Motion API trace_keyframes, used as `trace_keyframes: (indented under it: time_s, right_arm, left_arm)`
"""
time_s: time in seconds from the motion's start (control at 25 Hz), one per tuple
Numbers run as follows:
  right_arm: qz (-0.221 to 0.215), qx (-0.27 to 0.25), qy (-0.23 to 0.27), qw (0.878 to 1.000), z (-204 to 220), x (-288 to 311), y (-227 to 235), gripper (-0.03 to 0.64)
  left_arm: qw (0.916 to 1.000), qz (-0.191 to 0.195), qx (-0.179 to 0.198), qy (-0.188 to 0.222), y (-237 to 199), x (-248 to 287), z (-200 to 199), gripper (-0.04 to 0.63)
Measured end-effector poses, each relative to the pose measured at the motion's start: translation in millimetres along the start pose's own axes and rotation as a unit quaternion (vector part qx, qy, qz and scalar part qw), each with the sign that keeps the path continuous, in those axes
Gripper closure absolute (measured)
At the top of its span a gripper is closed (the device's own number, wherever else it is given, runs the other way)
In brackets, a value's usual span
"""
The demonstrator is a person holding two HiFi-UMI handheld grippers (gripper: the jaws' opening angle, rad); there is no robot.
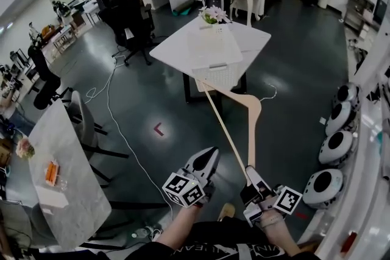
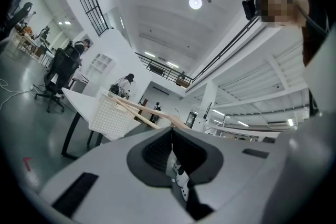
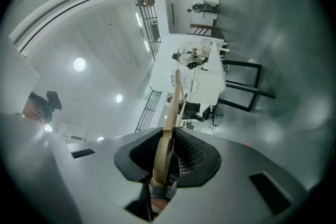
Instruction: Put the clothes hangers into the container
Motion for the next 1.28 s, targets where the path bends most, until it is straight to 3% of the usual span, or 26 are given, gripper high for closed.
trace_keyframes:
  time_s: [0.48, 0.92, 1.28]
  right_arm:
    - [-0.013, 0.003, -0.014, 1.000, -32.4, 12.4, 11.9, 0.549]
    - [-0.018, 0.018, -0.001, 1.000, -36.7, 13.2, 17.2, 0.549]
    - [-0.023, 0.013, 0.009, 1.000, -51.8, 29.2, 25.9, 0.549]
  left_arm:
    - [0.9997, -0.021, 0.011, 0.002, 5.1, 30.4, 4.5, 0.586]
    - [0.9993, -0.034, 0.013, -0.008, 5.3, 30.2, 11.2, 0.586]
    - [0.9996, -0.014, 0.022, -0.011, -5.4, 62.9, 10.4, 0.586]
Point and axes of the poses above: the fingertips, and each gripper's own axes: x forward along the fingers, y to its right, z out of its underside, the point moved 9 cm from there along -x, backward along the fingers, and after that the axes turned 8 degrees about -z, right-handed, at the moved point
